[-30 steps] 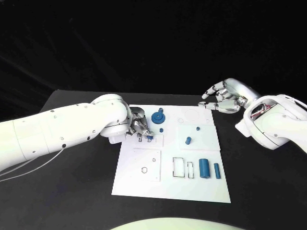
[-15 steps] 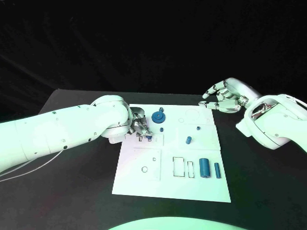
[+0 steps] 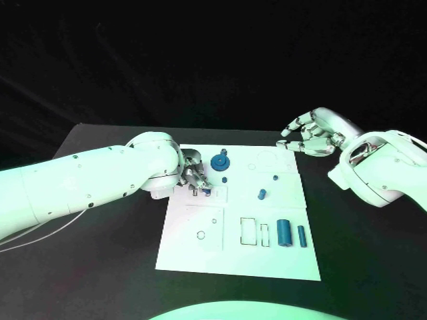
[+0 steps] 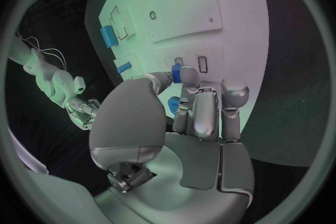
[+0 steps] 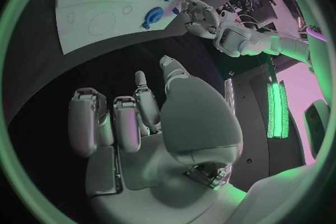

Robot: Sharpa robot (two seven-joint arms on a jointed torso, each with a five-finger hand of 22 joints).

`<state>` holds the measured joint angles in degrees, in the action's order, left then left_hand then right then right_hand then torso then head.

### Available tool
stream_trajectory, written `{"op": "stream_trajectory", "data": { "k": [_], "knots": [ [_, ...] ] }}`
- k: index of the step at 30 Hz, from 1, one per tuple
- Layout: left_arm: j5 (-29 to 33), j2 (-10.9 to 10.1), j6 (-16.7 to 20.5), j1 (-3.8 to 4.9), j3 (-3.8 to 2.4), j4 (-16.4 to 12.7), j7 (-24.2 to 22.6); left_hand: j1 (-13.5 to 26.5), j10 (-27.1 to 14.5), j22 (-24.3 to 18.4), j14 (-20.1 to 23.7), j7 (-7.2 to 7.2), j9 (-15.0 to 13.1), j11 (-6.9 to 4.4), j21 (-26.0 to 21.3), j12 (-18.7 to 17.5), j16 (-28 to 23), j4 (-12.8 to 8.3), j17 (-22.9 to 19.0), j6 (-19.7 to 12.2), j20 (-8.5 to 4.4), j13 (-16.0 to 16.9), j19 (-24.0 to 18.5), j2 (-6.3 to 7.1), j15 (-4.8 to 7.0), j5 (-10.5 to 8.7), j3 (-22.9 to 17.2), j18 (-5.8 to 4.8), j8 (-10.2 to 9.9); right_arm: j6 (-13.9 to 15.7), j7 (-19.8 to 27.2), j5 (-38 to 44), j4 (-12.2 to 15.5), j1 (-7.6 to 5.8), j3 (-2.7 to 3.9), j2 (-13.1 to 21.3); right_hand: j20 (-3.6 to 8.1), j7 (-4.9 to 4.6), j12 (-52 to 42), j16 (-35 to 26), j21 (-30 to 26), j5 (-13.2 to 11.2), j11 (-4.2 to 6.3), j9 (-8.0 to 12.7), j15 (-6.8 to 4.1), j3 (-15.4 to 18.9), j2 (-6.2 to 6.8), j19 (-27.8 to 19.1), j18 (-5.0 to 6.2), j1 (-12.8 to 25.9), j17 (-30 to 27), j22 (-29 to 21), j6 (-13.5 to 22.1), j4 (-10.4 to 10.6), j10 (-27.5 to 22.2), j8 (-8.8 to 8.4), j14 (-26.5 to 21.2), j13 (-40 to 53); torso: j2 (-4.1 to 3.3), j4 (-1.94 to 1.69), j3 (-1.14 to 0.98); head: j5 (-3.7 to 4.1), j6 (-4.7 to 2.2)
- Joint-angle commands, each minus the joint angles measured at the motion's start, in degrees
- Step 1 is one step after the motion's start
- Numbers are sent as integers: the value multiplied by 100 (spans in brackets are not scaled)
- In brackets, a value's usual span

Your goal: Assemble the parts on the task board

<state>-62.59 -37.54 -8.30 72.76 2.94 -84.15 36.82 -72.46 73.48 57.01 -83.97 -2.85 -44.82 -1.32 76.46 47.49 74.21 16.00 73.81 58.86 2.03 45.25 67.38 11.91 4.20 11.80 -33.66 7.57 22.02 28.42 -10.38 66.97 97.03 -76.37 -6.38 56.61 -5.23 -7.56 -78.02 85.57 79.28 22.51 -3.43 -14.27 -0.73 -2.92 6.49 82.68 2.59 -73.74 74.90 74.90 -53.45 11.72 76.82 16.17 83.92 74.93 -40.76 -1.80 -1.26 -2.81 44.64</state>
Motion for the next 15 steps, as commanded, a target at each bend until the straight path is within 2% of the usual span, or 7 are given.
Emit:
{"op": "stream_trajectory", "data": {
  "k": [1, 15],
  "knots": [
    [-57, 14, -221, -16, 10, -1, -11, 4, 41, 9, -195, -5, -12, -12, 21, 36, 34, -1221, 6, 31, 9, -1, 38, 39, 45, -16, -1177, -72, 40, -58, 4, 18, 9, 1, 2, 3, -6, -8, 26, -38, -37, 20, 35, -10, -26, 4, -43, -34, 43, 14, 683, 663, 33, 29, -9, 21, 406, 24, 3, 1, 1, -4, 6],
    [-79, 12, -388, -22, 12, -18, -7, 23, 61, 14, -196, -1, -16, -16, 25, 45, 34, -1243, 7, 42, 6, 3, 41, 68, 48, -20, -1176, -73, 44, -71, 1, 17, 5, 3, 2, 1, -6, -8, 26, -40, -42, 25, 36, -10, -26, 6, -47, -37, 44, 19, 680, 660, 32, 36, -9, 23, 405, 24, 2, 0, 0, -8, 25]
  ]
}}
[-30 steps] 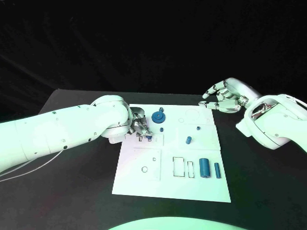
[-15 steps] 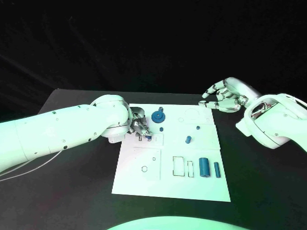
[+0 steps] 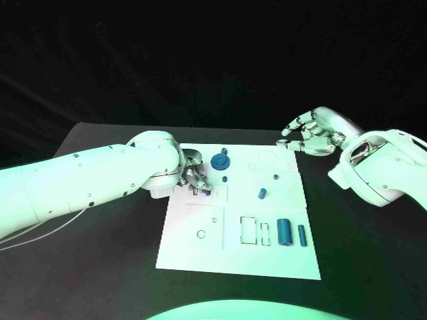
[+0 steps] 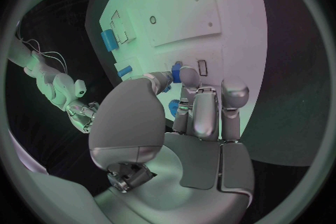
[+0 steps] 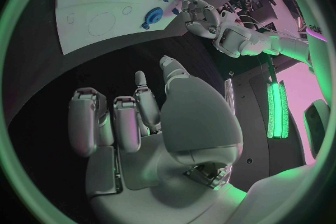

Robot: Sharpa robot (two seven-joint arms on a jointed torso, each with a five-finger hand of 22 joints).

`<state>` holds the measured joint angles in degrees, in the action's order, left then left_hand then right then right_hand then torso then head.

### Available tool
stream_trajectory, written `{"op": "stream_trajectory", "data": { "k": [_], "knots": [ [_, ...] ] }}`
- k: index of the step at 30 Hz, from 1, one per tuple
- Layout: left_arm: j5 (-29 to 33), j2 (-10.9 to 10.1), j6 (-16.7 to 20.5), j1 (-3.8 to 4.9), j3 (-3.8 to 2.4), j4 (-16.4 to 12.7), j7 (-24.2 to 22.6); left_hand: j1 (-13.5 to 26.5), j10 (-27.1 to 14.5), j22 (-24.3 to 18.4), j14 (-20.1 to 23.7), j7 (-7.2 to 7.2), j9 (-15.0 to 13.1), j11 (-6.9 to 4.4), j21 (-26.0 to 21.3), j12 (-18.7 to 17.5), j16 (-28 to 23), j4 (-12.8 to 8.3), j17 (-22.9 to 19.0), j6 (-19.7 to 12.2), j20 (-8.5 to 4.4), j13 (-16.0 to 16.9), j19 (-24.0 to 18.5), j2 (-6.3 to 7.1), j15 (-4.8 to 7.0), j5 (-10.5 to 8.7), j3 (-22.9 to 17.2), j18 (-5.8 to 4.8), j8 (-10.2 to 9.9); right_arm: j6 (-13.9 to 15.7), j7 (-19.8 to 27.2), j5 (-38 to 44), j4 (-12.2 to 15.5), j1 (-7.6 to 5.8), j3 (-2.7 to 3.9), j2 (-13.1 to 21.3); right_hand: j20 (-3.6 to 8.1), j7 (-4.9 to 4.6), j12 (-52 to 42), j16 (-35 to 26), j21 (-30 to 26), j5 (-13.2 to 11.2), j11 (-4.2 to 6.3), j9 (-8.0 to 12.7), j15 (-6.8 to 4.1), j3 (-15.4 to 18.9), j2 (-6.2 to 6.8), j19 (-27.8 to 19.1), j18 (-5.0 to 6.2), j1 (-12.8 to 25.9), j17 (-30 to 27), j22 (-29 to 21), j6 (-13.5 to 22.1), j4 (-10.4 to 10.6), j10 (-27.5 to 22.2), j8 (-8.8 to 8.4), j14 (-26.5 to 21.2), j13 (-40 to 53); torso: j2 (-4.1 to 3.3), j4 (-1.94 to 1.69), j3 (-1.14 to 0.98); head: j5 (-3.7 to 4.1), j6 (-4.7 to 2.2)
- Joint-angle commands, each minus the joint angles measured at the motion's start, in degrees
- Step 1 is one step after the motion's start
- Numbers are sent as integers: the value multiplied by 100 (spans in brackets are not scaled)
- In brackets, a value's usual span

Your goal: Assemble the parts on the task board

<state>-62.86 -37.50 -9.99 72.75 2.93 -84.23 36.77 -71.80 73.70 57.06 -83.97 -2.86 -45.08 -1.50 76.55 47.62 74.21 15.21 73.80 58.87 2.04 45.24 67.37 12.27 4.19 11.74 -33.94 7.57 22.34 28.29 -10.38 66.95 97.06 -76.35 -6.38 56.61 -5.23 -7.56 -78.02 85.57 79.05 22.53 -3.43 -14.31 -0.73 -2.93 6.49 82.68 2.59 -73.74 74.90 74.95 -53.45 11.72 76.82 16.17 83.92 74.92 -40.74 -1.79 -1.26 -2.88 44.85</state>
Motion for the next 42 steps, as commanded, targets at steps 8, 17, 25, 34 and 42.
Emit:
{"op": "stream_trajectory", "data": {
  "k": [8, 17, 25, 34, 42],
  "knots": [
    [-59, 5, -265, -23, 13, -23, -3, -26, 107, 5, -196, 9, 6, -6, 15, 152, 31, -1190, 6, 60, 3, 125, 38, 62, 53, -16, -1144, -73, 18, -60, 0, 18, 6, 3, 2, 3, -6, -7, 26, -43, -28, 32, 36, -7, -27, 9, -56, -41, 46, 28, 675, 650, 30, 49, -8, 26, 404, 24, 1, 0, 0, -1, 18],
    [-60, 4, -267, -25, 13, -22, -3, -18, 120, 3, -196, 12, 6, -8, 15, 164, 32, -1196, 7, 67, 2, 136, 37, 71, 55, -16, -1142, -72, 19, -60, 1, 16, 3, 3, 2, 3, -5, -6, 26, -47, -28, 38, 37, -7, -27, 10, -61, -41, 46, 33, 671, 650, 29, 58, -8, 27, 403, 24, 0, 1, 1, 3, 17],
    [-31, 20, -202, -25, 13, -13, -4, 166, 237, 30, -200, 58, 11, -38, 21, 251, 31, -1118, 10, 123, -5, 214, 58, 16, 75, -25, -1093, -80, 20, -59, 2, 12, 5, 3, 2, 2, -5, -6, 26, -47, -28, 38, 37, -7, -27, 10, -61, -41, 46, 33, 671, 650, 29, 58, -8, 27, 403, 24, 2, 0, 0, 6, 19],
    [17, 53, -178, -25, 13, 27, 0, 512, 332, 62, -205, 135, 36, -89, 16, 346, 30, -866, 16, 213, -19, 308, 102, -94, 112, -40, -751, -90, 7, -57, 3, 11, 8, 3, 2, 5, -5, -5, 30, -50, -40, 48, 38, -8, -28, 12, -67, -47, 49, 38, 666, 642, 27, 67, -12, 30, 402, 18, 1, 3, -2, 10, 23],
    [29, 78, -206, -25, 14, 64, 7, 641, 351, 77, -206, 156, 68, -104, 13, 395, 29, -721, 19, 273, -31, 364, 127, -133, 124, -42, -521, -95, -13, -56, 3, 11, 11, 3, 2, 11, -5, -5, 34, -62, -54, 52, 38, -8, -28, 13, -67, -57, 52, 39, 646, 632, 26, 70, -16, 31, 397, 14, 2, 7, -2, 22, 29]
  ]
}}
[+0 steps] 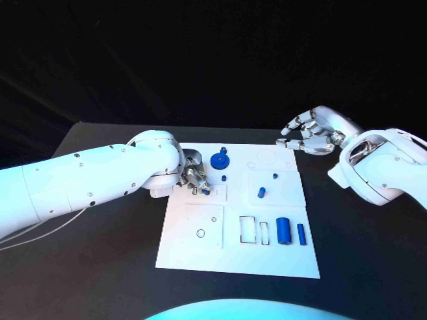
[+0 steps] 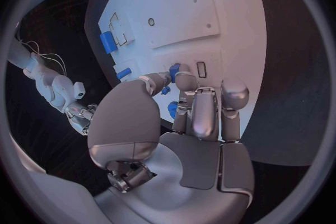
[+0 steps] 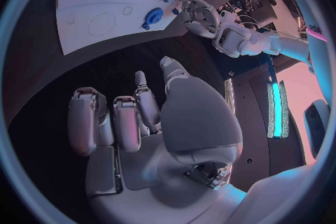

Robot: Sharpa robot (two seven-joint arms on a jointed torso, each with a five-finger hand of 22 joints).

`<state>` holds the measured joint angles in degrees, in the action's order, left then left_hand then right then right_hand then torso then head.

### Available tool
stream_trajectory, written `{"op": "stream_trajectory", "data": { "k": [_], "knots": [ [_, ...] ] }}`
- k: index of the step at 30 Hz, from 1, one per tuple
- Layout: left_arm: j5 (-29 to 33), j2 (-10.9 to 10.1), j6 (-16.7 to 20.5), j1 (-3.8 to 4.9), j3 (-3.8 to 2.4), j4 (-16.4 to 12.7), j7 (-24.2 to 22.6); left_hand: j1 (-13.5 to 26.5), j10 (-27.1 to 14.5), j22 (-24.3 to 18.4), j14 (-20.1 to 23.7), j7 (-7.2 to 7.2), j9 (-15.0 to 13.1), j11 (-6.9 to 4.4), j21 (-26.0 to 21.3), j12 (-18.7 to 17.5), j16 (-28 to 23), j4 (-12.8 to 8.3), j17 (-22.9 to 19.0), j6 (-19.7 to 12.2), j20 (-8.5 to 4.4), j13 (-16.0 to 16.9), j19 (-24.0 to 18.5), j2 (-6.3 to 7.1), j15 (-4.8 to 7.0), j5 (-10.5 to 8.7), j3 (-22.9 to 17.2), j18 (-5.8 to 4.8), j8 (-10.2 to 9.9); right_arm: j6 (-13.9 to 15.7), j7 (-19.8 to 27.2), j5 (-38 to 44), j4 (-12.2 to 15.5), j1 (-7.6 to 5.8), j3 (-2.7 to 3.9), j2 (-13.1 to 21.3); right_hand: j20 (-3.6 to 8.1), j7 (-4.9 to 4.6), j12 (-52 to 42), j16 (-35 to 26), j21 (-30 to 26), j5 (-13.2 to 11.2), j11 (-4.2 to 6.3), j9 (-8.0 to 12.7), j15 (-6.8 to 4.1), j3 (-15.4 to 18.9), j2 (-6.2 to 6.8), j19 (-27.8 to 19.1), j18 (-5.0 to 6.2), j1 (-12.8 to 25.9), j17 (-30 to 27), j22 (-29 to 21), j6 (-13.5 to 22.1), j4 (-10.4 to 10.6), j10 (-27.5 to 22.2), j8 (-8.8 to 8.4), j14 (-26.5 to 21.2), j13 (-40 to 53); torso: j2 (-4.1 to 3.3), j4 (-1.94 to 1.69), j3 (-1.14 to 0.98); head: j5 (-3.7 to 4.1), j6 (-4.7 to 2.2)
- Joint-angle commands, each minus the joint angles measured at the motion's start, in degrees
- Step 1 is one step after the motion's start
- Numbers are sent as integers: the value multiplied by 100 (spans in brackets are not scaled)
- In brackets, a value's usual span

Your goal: Assemble the parts on the task board

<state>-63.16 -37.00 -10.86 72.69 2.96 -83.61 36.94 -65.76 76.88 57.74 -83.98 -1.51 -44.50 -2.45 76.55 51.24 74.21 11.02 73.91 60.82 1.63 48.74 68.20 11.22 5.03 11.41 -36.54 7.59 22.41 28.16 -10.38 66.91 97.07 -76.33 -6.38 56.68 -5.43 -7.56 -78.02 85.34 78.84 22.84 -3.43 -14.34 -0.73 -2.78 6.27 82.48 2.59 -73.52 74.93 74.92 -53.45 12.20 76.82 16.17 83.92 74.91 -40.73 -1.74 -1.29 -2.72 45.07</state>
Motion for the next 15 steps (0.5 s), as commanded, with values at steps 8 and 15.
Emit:
{"op": "stream_trajectory", "data": {
  "k": [8, 15],
  "knots": [
    [60, 43, -149, -20, 12, 26, -1, 137, 89, 74, -208, 46, 44, -30, 35, 158, 31, -129, 15, 167, -6, 145, 109, -72, 57, -12, 70, -112, -32, -40, 4, 14, 20, 2, 2, 15, 17, -5, 41, -54, -48, 24, 39, -5, -29, 0, -45, -45, 56, 18, 619, 624, 27, 25, -24, 32, 391, 6, 0, -3, 0, 26, 14],
    [22, 45, -181, -20, 12, 42, 7, 186, 131, 137, -210, 65, 63, -44, 62, 249, 31, -12, 18, 224, -17, 238, 165, -92, 67, -12, 303, -125, -34, -37, 5, 14, 29, 2, 2, 25, 17, -5, 41, -54, -48, 24, 39, -5, -29, 0, -45, -45, 56, 18, 619, 624, 27, 25, -24, 32, 391, 6, 0, -3, 2, 32, 23]
  ]
}}
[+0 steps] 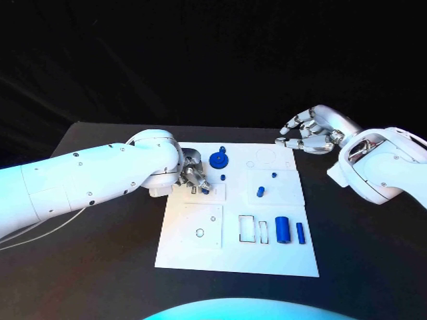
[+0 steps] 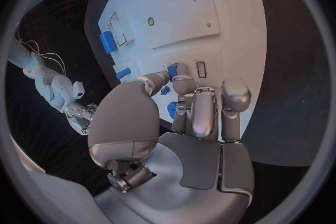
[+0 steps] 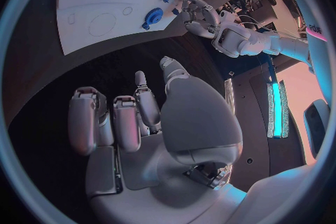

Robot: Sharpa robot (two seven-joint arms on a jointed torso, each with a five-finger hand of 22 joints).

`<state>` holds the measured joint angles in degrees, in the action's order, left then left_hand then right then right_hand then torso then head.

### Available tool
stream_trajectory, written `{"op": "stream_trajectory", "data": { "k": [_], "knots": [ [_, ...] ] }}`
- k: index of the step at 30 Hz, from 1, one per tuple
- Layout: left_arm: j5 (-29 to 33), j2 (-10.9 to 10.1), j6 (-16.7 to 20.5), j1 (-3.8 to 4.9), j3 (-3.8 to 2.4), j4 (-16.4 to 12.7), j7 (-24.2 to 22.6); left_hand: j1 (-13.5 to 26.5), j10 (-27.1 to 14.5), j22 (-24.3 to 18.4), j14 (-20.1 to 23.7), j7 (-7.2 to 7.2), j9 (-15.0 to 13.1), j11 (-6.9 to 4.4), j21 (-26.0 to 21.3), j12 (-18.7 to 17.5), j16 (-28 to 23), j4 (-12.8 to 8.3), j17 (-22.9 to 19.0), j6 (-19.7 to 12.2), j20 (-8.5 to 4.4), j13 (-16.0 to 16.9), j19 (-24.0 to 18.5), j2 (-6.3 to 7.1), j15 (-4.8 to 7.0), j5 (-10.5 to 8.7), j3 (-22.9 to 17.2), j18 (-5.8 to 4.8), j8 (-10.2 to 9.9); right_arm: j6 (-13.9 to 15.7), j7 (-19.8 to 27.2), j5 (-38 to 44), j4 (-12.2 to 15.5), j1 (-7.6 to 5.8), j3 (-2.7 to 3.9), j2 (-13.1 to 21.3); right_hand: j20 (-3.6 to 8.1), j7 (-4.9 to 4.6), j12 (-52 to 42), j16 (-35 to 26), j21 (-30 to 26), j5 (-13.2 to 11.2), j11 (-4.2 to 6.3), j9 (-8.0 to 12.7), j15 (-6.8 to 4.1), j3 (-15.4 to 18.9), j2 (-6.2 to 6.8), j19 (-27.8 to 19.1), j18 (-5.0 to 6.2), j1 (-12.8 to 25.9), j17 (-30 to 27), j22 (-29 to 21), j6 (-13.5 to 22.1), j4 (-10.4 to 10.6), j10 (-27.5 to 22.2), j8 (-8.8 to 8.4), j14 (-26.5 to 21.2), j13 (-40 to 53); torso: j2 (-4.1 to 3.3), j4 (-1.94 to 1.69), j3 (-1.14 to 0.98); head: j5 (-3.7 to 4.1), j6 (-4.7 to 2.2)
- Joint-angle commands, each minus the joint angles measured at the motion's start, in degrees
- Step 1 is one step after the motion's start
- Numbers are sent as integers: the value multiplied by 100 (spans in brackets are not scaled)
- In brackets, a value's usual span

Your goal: Assemble the parts on the task board

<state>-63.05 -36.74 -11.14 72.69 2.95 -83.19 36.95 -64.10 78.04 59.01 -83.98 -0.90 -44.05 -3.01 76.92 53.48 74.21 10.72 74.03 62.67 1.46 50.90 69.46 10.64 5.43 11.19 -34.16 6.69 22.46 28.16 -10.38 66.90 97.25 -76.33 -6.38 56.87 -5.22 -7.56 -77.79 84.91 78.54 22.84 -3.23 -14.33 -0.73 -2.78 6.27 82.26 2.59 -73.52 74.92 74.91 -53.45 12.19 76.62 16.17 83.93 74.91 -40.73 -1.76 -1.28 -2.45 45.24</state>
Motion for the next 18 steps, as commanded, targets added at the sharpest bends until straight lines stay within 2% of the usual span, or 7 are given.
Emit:
{"op": "stream_trajectory", "data": {
  "k": [1, 18],
  "knots": [
    [6, 19, -160, -19, 12, 1, 8, 27, 21, 13, -211, 7, 21, 10, 26, 37, 31, 39, 8, 48, -2, 34, 42, -34, 28, 10, 109, -37, -39, -36, 5, 16, 12, 2, 2, 7, -5, -5, 18, -10, -18, 24, 18, -6, -29, 0, -45, -24, 57, 19, 620, 625, 27, 26, -4, 32, 391, 6, 0, -1, 2, 4, 6],
    [-34, 8, -72, -19, 12, 18, 35, 154, 60, 91, -213, 18, 69, 1, 57, 155, 27, 429, 14, 142, -20, 165, 109, -129, 37, 5, 866, -53, -56, -27, 7, 14, 23, 2, 2, 22, -4, -5, 25, -29, -36, 31, 18, -6, -30, 12, -42, -34, 61, 32, 591, 614, 30, 42, -11, 33, 383, -2, 2, 0, 2, 11, 6]
  ]
}}
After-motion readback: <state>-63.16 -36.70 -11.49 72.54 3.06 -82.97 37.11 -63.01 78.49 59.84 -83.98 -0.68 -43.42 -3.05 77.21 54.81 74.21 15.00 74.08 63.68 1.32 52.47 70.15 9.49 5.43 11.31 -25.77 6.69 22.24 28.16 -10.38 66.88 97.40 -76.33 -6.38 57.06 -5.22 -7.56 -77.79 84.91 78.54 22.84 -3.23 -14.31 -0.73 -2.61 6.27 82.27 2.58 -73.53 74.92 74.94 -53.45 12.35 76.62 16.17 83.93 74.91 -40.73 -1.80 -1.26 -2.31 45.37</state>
